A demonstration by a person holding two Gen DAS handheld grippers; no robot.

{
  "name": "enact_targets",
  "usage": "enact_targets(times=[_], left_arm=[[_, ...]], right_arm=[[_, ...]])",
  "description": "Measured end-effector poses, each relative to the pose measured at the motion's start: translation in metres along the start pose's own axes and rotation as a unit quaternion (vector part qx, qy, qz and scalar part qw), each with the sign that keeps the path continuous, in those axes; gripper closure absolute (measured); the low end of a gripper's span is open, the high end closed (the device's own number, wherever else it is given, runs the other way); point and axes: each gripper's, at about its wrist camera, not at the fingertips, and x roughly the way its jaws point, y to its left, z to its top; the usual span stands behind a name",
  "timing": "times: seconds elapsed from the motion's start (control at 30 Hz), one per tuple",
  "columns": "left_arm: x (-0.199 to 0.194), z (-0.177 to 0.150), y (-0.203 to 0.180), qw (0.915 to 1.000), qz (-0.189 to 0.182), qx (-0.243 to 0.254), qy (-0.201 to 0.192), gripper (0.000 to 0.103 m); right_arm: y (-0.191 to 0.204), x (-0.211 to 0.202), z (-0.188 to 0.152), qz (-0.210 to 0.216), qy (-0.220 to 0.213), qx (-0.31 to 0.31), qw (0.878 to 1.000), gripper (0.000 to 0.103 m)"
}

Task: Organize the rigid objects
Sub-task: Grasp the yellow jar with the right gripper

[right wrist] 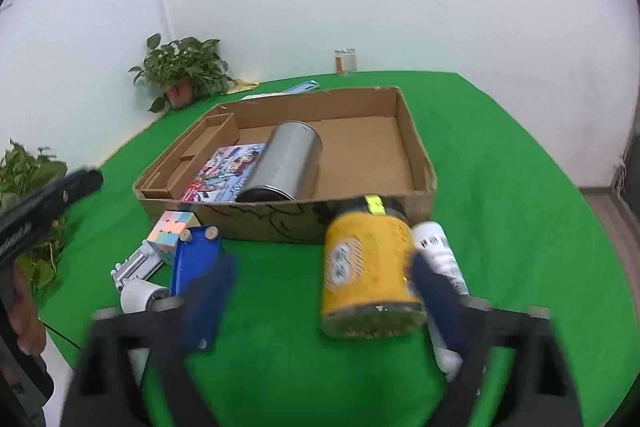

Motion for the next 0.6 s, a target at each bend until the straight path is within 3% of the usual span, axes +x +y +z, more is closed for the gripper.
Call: enact_targets(times=[0.07, 0.17, 0.33, 0.43, 0.6], left_arm=[[-0.004, -0.012, -0.002, 0.9997, 0.015, -0.017, -0.01, 0.001], [0.001, -0.025, -0.008, 0.9995, 0.015, -0.007, 0.027, 0.001], [0.008, -0.046, -0.017, 0.9974, 0.016, 0.006, 0.07, 0.001], [0.013, -0.051, -0.013, 0.9959, -0.001, -0.013, 0.09, 0.001], [0.013, -0.056, -0.012, 0.9924, -0.039, -0.027, 0.114, 0.001]], right_arm=[[-0.011, 0.007, -0.008, -0.001, 0.014, 0.006, 1.0, 0.001], [-0.025, 0.035, -0.017, -0.008, 0.072, -0.003, 0.997, 0.001], [-0.028, 0.069, -0.02, 0.007, 0.11, 0.002, 0.994, 0.002], [-0.029, 0.09, -0.015, -0.017, 0.13, 0.01, 0.991, 0.021], [-0.021, 0.081, -0.026, -0.023, 0.137, -0.016, 0.99, 0.021]])
